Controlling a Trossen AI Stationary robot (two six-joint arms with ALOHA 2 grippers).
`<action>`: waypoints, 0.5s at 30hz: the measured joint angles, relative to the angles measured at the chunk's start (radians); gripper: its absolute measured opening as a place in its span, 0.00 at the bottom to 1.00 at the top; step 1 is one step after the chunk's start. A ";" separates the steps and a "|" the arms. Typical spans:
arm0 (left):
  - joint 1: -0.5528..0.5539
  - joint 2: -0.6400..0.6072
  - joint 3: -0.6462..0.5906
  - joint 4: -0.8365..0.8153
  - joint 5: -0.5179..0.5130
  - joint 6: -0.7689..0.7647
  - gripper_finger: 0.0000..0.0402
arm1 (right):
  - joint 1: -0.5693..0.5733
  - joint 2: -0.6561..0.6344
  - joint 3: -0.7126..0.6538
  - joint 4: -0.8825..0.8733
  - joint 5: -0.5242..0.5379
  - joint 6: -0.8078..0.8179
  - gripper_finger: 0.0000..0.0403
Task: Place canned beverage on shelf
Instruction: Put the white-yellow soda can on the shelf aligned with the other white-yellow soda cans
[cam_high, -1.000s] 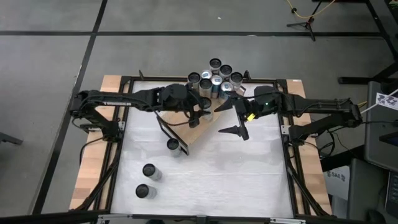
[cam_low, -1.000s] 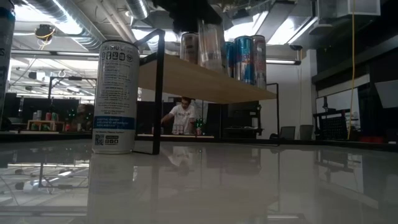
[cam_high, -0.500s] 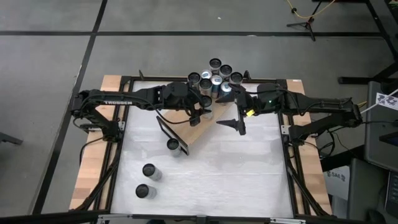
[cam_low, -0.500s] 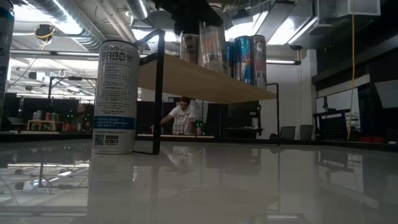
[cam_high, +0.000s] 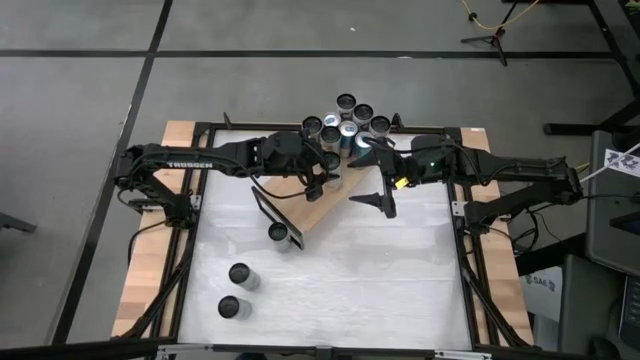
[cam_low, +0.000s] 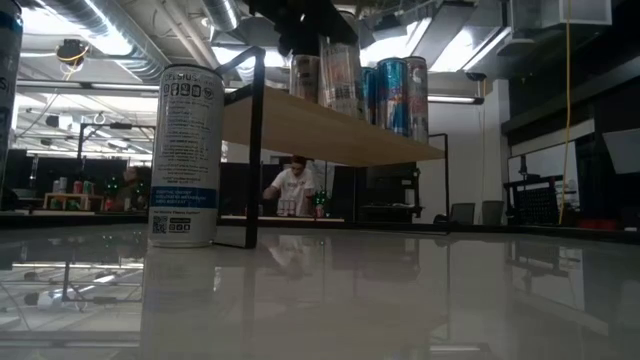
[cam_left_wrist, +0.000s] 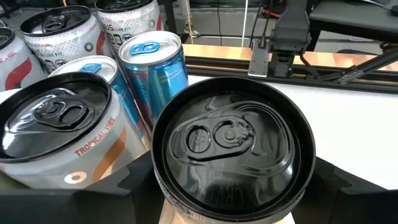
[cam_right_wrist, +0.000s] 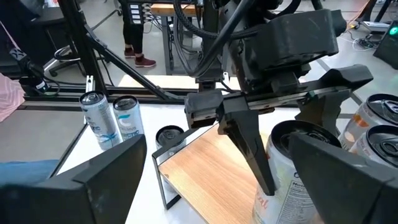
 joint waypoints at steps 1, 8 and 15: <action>0.000 0.000 0.000 0.000 0.001 0.000 0.62 | 0.000 0.000 0.000 0.000 0.000 0.000 0.96; 0.000 0.000 0.000 0.000 -0.025 0.000 0.62 | 0.000 0.000 0.000 0.000 0.000 0.000 0.96; 0.000 0.000 0.000 0.000 -0.052 -0.001 0.65 | 0.000 0.000 0.000 0.000 0.000 0.000 0.96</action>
